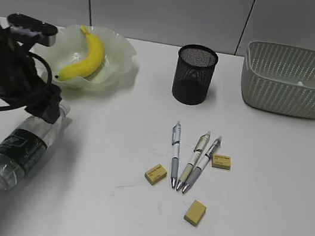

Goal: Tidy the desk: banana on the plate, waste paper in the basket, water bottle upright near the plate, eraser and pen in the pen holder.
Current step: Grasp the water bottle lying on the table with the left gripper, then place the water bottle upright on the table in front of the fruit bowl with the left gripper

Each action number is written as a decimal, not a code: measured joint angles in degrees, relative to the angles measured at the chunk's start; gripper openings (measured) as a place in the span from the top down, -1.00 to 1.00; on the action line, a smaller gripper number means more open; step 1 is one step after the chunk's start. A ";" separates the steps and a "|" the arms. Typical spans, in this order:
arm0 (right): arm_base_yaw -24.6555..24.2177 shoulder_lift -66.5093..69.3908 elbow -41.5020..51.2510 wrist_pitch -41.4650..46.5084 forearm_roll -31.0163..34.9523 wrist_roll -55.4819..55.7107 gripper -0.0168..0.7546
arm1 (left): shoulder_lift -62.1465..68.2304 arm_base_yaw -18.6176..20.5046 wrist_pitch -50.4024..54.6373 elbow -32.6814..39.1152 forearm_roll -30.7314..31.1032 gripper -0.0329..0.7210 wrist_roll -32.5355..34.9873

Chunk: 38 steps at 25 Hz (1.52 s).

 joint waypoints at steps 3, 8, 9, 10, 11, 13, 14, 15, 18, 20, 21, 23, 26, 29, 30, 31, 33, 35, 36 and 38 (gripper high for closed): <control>0.00 0.00 0.20 -0.58 0.00 0.25 -0.08 | 5.15 -0.59 2.78 -5.50 0.12 -0.71 0.00; 0.00 0.00 0.20 -1.12 0.00 0.31 0.01 | 11.75 -0.60 4.56 -9.31 0.42 -0.48 0.00; 0.00 0.00 0.20 -1.12 0.00 0.31 0.02 | 12.58 -0.60 4.56 -9.45 0.42 -0.34 0.00; 0.00 0.00 0.20 -1.12 0.00 0.31 0.04 | 12.87 -0.60 4.49 -9.59 0.52 -0.13 0.00; 0.00 0.00 0.20 -1.12 0.00 0.31 0.05 | 12.91 -0.60 4.43 -9.75 0.36 0.03 0.00; 0.00 0.00 0.20 -1.12 0.05 0.31 0.06 | 12.40 -0.64 4.33 -9.75 0.24 0.09 0.00; 0.00 0.00 0.20 -1.12 0.05 0.31 0.07 | 11.70 -0.64 3.79 -9.32 0.09 0.09 -0.13; 0.00 0.00 0.20 -1.12 0.05 0.32 0.07 | 10.63 -0.64 2.70 -8.50 0.11 0.09 -0.62; 0.00 0.00 0.20 -1.12 0.05 0.32 0.07 | 3.09 -0.64 -5.52 -1.93 -0.01 0.09 -2.62; 0.00 0.00 0.20 -1.12 0.05 0.44 0.07 | -3.84 -0.64 -14.16 4.19 -0.01 0.09 -2.88; 0.00 0.00 0.20 -1.14 0.05 0.44 0.07 | -6.55 -0.64 -19.94 7.91 -0.01 0.10 -2.92; 0.00 0.00 0.20 -1.14 0.05 0.45 0.07 | -11.37 -0.64 -32.56 14.95 -0.22 0.11 -3.03; 0.00 0.00 0.20 -1.14 0.05 0.45 0.09 | -13.73 -0.64 -56.11 24.72 -0.65 0.11 -3.05; 0.00 0.00 0.20 -1.14 0.05 0.45 0.10 | -10.52 -0.64 -75.87 29.97 -0.65 0.11 -3.05; 0.00 0.00 0.20 -1.14 0.05 0.45 0.10 | -8.79 -0.64 -79.62 30.53 -0.65 0.11 -3.05; 0.00 0.00 0.20 -1.14 0.05 0.45 0.10 | -7.03 -0.64 -82.08 30.83 -0.65 0.11 -3.05; 0.00 0.00 0.20 -1.14 0.05 0.45 0.10 | -4.35 -0.64 -83.79 30.92 -0.65 0.11 -3.05; 0.00 0.00 0.20 -1.14 0.05 0.50 0.10 | -1.92 -0.64 -85.24 31.12 -0.60 0.11 -3.05; 0.00 0.00 0.20 -1.14 0.05 0.50 0.10 | -1.49 -0.64 -85.99 31.07 -0.60 0.11 -3.05; 0.00 0.00 0.20 -1.14 0.05 0.50 0.10 | -0.95 -0.64 -86.91 31.07 -0.49 0.11 -3.05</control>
